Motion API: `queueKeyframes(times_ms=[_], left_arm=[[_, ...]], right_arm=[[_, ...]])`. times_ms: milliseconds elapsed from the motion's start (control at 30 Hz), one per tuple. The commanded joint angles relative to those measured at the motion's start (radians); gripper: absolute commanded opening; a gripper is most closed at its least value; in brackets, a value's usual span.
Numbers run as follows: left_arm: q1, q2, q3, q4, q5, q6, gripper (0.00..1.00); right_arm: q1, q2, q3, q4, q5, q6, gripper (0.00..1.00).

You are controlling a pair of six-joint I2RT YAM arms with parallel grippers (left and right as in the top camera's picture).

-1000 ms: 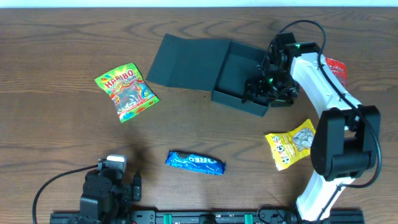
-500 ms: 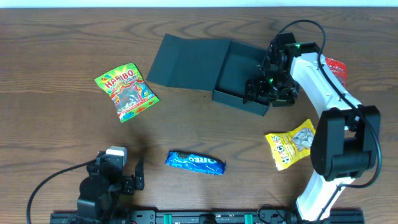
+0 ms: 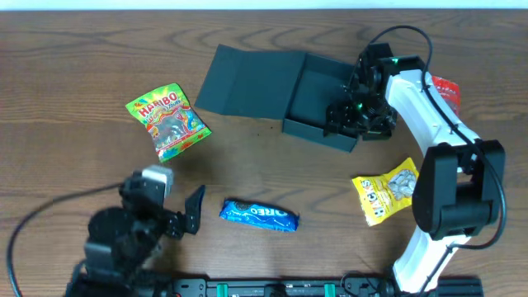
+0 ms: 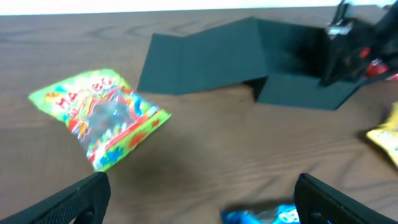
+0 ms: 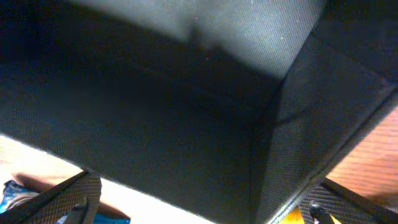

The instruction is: Pack container

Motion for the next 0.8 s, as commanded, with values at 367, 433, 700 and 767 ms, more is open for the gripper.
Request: queueKeyframes(times_ms=[367,433,700,767], left_arm=[[-0.005,0.885,0.377,-0.014,0.54,-0.072,0.95],[-0.005,0.943,0.377,0.018,0.581,-0.165,0.95],[-0.053,1.083,0.378,0.245,0.656,-0.494,0.95],[-0.138,1.084,0.381,0.317,0.527,-0.57,0.96]], right_arm=[[-0.006,-0.043,0.014,0.02,-0.018,-0.025,0.99],[-0.006,-0.067,0.014,0.022,-0.03,-0.025,0.99],[-0.043,-0.194,0.082,0.046,-0.026,-0.023,0.99],[-0.065,-0.195,0.15,0.051,0.03,-0.015,0.99]])
